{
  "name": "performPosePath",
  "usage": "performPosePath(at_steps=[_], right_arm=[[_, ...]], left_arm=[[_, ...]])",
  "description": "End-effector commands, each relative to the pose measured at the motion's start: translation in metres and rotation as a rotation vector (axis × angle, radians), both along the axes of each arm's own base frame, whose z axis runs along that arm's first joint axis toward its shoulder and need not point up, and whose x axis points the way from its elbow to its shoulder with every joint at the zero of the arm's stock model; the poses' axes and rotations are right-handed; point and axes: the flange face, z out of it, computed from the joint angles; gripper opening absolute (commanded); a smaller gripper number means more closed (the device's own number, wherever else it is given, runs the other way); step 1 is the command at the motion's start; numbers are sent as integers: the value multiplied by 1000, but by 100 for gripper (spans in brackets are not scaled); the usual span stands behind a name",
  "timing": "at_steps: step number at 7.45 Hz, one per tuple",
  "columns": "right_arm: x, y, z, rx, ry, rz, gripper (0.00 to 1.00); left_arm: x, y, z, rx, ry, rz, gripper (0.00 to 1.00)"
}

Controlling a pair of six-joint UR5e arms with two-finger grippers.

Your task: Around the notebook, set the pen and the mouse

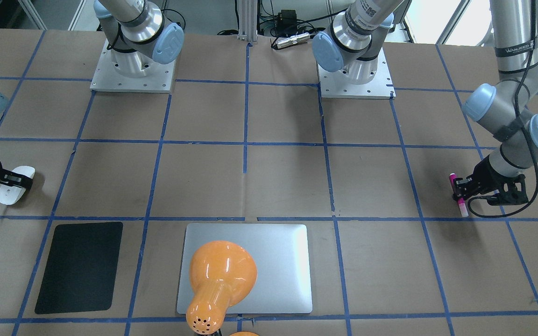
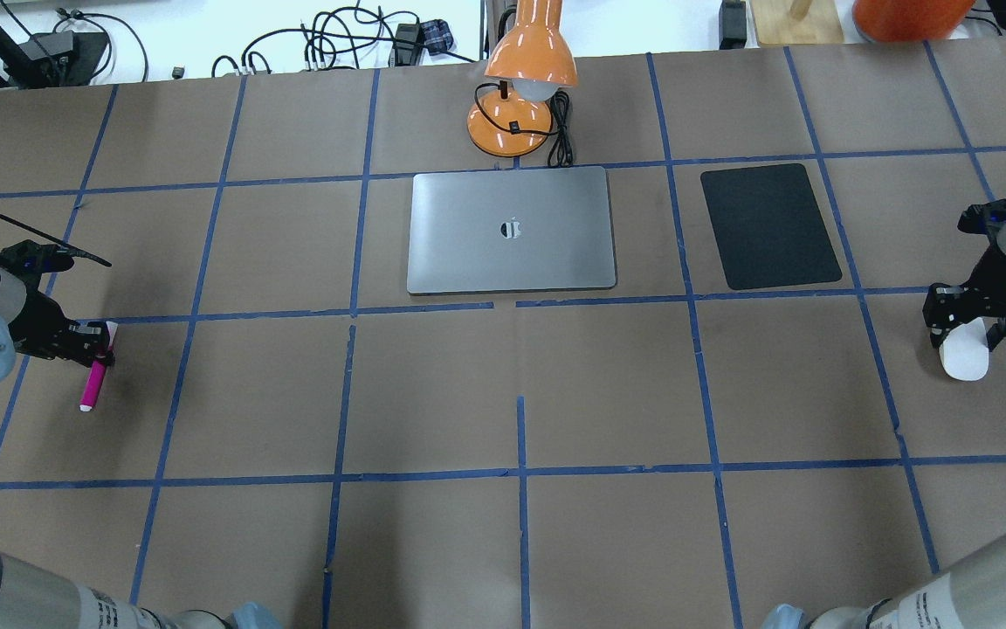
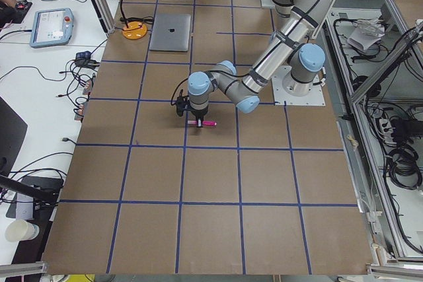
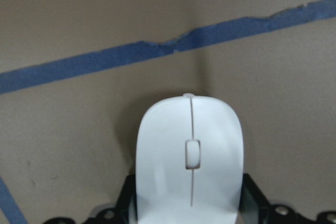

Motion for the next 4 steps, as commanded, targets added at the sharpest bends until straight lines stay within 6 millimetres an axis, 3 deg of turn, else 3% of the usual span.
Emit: performPosePath(at_steps=[1, 2, 3, 4], right_arm=[[5, -10, 47, -72, 41, 14, 18], [33, -33, 68, -116, 63, 78, 18], [84, -64, 83, -168, 54, 165, 19], [109, -86, 88, -210, 21, 209, 19]], left_arm=[[-3, 2, 10, 21, 15, -2, 0], [-2, -8, 25, -3, -9, -3, 0], [0, -23, 39, -8, -17, -14, 0], [-13, -38, 66, 4, -8, -4, 0]])
